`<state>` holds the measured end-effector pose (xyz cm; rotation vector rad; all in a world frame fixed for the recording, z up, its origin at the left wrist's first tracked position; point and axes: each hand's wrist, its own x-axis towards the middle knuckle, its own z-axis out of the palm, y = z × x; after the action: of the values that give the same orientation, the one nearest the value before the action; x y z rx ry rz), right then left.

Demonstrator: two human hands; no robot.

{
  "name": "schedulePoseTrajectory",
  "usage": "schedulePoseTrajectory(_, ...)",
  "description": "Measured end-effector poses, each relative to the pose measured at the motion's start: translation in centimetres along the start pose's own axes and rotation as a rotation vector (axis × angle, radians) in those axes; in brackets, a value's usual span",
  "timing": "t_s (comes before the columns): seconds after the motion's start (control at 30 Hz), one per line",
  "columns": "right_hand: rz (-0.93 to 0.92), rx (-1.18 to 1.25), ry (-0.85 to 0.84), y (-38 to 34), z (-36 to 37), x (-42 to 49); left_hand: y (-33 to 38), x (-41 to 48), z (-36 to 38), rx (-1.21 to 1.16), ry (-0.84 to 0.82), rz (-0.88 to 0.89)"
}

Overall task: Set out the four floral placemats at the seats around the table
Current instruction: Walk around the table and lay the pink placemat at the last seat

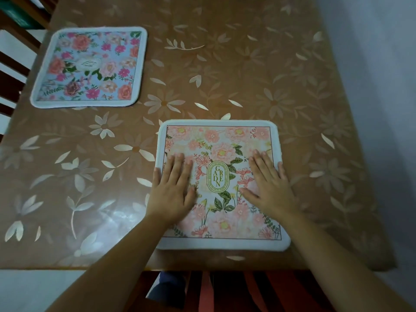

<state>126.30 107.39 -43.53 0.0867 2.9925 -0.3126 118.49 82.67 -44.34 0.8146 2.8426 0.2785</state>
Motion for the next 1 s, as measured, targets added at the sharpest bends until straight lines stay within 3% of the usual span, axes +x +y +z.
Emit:
schedulePoseTrajectory(0.43,0.108,-0.008,-0.028,-3.7,1.0,-6.5,2.4,-6.0,0.8,-0.018,-0.041,-0.085)
schedulePoseTrajectory(0.7,0.181,-0.013,-0.058,-7.0,1.9,-7.4,2.7,-6.4,0.8,-0.001,-0.102,-0.045)
schedulePoseTrajectory(0.83,0.275,0.006,-0.129,-8.4,2.1,-6.6,2.0,-5.9,0.9,0.04,-0.168,0.016)
schedulePoseTrajectory(1.0,0.377,0.236,-0.1,-11.0,0.2,-6.4,-1.2,-4.5,-1.5,0.052,-0.247,0.25)
